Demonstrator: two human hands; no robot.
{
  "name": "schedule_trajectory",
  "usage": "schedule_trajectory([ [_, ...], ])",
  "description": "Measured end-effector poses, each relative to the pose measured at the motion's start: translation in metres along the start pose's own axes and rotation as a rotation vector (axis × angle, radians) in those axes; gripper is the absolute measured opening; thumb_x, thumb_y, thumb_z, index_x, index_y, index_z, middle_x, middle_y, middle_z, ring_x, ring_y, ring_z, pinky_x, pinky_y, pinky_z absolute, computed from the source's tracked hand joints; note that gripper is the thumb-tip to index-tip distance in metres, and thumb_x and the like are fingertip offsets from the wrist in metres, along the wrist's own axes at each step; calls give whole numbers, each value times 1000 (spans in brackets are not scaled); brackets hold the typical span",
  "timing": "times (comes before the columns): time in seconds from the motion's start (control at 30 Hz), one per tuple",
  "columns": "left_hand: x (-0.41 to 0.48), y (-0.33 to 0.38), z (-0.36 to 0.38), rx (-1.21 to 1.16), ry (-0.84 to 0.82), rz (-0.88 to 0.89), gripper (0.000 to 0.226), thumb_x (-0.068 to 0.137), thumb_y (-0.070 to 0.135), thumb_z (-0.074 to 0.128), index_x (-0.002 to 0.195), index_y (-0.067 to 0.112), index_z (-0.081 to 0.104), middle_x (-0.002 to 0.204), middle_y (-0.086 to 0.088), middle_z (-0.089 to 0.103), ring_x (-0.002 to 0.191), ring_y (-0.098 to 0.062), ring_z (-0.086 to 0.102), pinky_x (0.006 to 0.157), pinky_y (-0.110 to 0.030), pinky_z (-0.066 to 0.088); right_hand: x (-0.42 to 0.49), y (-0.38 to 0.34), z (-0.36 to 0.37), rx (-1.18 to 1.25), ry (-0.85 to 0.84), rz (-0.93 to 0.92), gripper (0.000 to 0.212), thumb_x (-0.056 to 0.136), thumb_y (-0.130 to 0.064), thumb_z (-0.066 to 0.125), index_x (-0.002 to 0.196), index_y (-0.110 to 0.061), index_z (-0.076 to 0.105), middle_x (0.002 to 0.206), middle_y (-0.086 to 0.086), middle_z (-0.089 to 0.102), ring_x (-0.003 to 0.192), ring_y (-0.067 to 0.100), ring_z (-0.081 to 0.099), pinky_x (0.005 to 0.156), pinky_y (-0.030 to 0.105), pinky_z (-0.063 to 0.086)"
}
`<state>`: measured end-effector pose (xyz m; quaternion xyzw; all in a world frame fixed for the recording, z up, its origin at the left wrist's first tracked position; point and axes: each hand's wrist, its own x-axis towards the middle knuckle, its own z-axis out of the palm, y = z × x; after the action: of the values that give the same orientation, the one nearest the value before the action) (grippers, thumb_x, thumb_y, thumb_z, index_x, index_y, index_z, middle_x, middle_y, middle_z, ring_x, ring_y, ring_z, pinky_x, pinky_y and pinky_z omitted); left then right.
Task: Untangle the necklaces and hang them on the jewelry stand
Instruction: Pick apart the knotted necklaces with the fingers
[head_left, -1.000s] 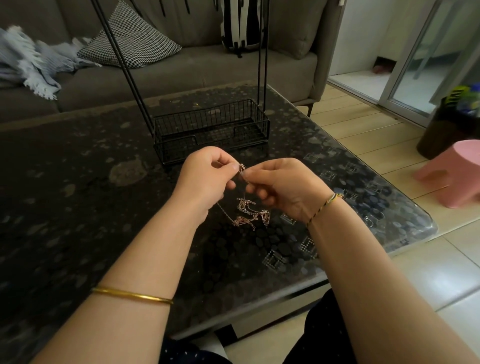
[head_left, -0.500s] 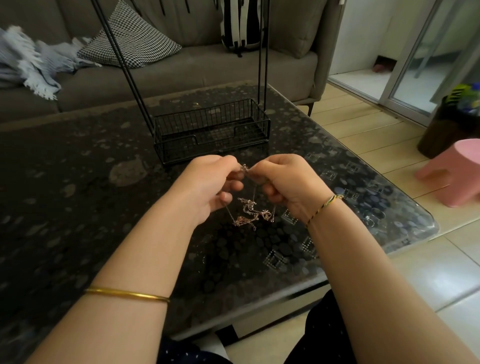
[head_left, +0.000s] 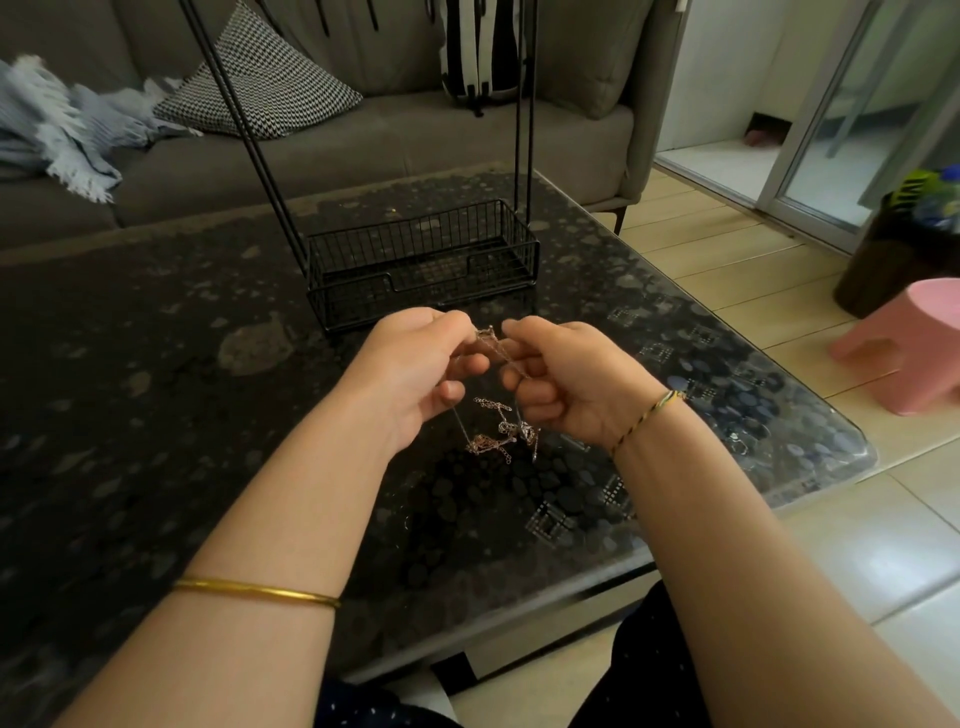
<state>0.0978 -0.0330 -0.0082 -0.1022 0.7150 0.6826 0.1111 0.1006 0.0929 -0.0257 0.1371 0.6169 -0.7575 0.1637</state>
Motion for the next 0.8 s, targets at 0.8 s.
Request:
schedule_trajectory([
  [0.8,-1,0,0,-127,-78,-64,10,91,4,49,87,9,57,90,-12,69,53,-7,61,36,-15,33,-2,2,-2,-85,76,-360,12,95,-17,54,84,-12,53,60,3,51,36,7,32,34,16,21],
])
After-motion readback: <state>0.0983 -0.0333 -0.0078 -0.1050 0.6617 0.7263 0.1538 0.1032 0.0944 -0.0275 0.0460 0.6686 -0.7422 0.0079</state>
